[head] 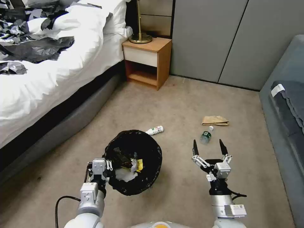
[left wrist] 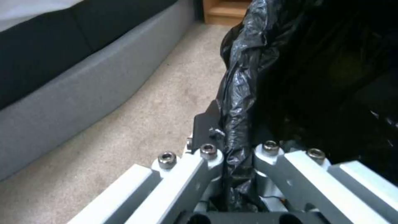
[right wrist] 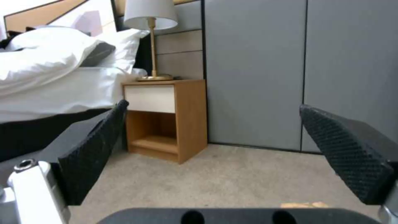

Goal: Pick up the trash bin, then pick up the garbage from the floor and place it into the trash bin.

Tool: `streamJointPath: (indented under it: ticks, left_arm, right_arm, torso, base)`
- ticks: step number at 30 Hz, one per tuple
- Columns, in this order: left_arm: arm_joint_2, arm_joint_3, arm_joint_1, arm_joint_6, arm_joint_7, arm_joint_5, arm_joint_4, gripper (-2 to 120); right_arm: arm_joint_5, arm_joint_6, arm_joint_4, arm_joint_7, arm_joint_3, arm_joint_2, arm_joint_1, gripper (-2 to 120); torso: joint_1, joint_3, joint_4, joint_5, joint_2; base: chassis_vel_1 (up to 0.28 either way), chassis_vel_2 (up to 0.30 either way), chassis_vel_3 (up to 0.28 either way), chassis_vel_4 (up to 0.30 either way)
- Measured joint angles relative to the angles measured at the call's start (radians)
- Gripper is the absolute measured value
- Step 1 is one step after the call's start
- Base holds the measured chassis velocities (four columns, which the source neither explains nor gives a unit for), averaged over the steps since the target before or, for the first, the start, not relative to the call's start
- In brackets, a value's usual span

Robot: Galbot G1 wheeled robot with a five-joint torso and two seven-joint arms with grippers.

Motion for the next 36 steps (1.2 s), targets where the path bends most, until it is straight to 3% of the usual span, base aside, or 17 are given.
streamJointPath:
  ticks: [12, 36]
  left_arm:
    - [0.0, 0.002, 0.0, 0.0, 0.002, 0.0, 0.0, 1]
    - [-0.003, -0.001, -0.003, -0.003, 0.001, 0.001, 0.005, 1]
  right_arm:
    - [0.001, 0.002, -0.009, 0.003, 0.019, 0.001, 0.005, 96]
    - [0.047, -0.015, 0.003, 0.0, 0.054, 0.001, 0.06, 92]
  torso:
    - [0.0, 0.0, 0.0, -0.0001, 0.0]
    - [0.0, 0.0, 0.0001, 0.0002, 0.0]
  base:
    - [-0.017, 0.013, 0.015, -0.015]
    - [-0.134, 0.138, 0.142, -0.14]
